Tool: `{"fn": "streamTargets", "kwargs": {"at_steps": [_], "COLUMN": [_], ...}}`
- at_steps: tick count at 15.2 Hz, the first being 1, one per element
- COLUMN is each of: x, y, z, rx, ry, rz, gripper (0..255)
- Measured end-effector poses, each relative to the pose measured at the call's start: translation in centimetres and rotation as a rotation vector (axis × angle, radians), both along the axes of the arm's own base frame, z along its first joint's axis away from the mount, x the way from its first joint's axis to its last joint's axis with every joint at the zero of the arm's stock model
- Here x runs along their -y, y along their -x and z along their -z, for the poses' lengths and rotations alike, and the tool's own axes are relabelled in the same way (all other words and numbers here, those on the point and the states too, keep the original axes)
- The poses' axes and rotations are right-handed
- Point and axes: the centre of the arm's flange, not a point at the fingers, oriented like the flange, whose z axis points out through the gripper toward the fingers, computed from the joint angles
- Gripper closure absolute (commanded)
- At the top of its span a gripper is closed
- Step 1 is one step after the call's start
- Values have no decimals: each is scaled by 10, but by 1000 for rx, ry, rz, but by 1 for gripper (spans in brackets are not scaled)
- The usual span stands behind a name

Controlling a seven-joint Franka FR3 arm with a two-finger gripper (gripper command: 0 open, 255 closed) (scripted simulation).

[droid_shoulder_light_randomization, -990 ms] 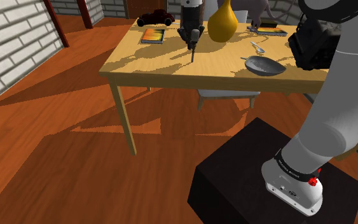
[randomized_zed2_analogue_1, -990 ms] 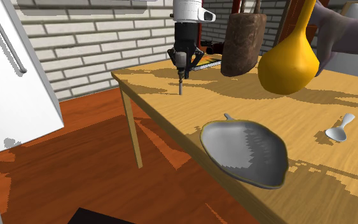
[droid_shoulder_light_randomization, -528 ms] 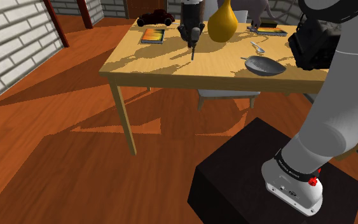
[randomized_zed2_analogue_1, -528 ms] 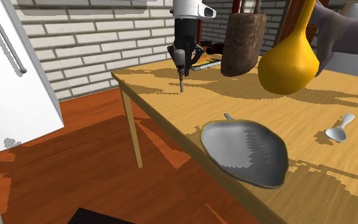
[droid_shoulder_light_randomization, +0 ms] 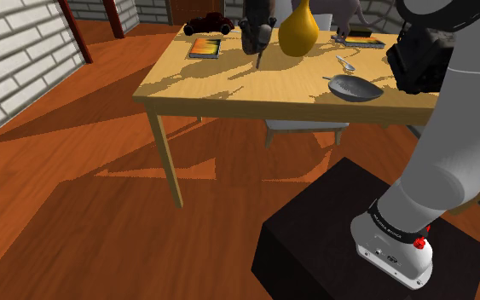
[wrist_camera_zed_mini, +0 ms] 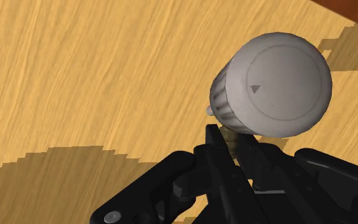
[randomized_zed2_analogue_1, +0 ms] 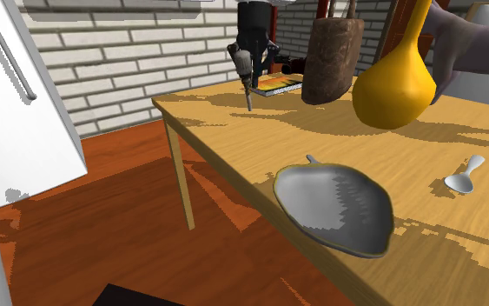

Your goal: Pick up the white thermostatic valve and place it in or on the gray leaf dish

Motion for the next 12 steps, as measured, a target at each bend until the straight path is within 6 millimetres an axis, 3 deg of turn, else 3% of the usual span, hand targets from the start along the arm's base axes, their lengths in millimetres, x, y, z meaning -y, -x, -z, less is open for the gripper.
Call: {"fn": "streamTargets", "kwargs": {"at_steps": [12], "x": [1], "y": [-1], "z": [-62], "rx": [0], "ry": [0], "rz": [0], "gripper": [255]}}
